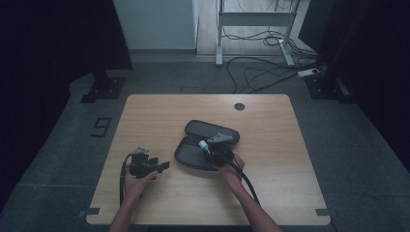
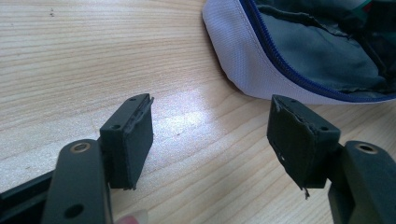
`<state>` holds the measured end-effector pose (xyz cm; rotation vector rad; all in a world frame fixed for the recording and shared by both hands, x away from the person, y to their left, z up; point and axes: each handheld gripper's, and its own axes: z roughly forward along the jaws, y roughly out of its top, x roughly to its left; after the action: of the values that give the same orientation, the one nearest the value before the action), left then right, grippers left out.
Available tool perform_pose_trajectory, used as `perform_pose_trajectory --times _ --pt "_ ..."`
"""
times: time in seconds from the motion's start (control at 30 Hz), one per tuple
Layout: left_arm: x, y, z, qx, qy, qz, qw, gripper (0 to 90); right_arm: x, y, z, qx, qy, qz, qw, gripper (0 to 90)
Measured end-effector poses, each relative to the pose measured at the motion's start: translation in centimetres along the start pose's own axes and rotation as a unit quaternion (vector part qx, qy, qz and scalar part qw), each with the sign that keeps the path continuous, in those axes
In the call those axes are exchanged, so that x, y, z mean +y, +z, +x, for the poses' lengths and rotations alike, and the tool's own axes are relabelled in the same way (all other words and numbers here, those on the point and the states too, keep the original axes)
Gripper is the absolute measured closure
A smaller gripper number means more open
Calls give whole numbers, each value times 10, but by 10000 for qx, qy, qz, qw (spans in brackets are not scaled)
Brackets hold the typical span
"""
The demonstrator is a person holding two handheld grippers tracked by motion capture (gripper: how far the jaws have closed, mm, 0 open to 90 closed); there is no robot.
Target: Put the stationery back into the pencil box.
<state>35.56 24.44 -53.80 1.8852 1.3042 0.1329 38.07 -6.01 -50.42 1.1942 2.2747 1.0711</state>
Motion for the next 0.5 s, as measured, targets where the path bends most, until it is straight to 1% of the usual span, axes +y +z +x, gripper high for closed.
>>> perform_pose_trajectory --times 0.23,0.5 --pt "-1 1 1 -10 -16 17 10000 314 -4 9 4 -180 -329 254 9990 650" --pt "-1 2 1 -11 -7 45 10000 314 -7 15 7 -190 -407 382 9983 645"
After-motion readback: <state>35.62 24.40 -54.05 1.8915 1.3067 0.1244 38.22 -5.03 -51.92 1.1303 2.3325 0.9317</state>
